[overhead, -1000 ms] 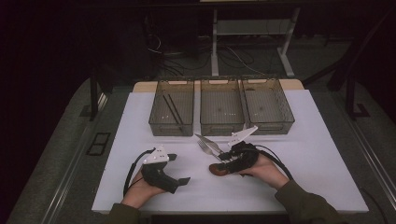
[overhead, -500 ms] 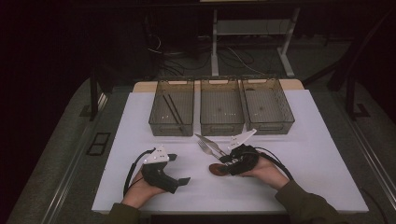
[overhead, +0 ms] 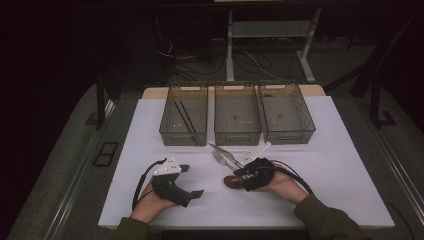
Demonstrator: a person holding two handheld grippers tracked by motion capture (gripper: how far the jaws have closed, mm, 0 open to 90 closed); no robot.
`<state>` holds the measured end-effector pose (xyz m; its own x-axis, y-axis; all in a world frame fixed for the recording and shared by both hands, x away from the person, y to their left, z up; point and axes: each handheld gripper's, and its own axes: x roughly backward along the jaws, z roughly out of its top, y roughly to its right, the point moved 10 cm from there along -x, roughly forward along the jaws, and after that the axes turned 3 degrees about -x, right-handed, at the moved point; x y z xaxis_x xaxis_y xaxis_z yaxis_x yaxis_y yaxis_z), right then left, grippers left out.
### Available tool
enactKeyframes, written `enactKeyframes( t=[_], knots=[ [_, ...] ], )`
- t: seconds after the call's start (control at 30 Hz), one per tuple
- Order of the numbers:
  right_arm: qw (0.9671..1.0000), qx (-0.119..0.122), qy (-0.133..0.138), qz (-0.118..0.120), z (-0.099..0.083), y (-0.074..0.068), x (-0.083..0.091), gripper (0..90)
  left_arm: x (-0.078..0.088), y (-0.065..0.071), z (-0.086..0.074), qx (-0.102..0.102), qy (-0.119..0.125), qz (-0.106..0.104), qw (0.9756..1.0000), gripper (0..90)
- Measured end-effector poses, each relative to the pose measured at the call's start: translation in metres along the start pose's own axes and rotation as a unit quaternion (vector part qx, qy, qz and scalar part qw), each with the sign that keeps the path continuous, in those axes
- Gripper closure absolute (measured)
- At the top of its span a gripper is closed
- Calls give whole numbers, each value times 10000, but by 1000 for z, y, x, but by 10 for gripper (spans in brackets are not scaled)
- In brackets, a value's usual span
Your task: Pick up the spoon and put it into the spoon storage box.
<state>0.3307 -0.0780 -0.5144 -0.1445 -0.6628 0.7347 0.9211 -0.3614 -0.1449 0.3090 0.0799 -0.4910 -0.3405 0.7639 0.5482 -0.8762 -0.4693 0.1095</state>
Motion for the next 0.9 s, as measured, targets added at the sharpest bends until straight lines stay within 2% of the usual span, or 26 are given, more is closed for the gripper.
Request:
enactKeyframes(
  t=[0.13,0.2,0.27,0.43,0.5,0.53,0.57,0.9],
  knots=[
    [9998,169,-111,-77,-3,-3,-2,537,0,0,0,0,-1,3,10000,0],
    [9998,128,-106,-54,-2,-7,-3,538,0,0,0,-2,2,0,10000,0],
    [9994,278,-163,-96,-4,-6,-4,538,0,0,0,-1,4,0,10000,0],
    [9992,337,-193,-72,-4,-9,-4,542,0,0,0,-6,-6,-7,10000,0],
    [9987,461,-208,-56,-5,-10,-5,558,0,0,0,-11,-15,-6,10000,0],
    [9989,401,-250,-49,-6,-12,-4,566,0,0,0,-11,-15,-6,10000,0],
    [9986,469,-248,-60,-6,-12,-4,576,0,0,0,-9,-9,-9,10000,0],
    [9978,595,-262,-110,-7,-14,-4,674,0,1,-1,-22,-21,-21,10000,0]
  ],
)
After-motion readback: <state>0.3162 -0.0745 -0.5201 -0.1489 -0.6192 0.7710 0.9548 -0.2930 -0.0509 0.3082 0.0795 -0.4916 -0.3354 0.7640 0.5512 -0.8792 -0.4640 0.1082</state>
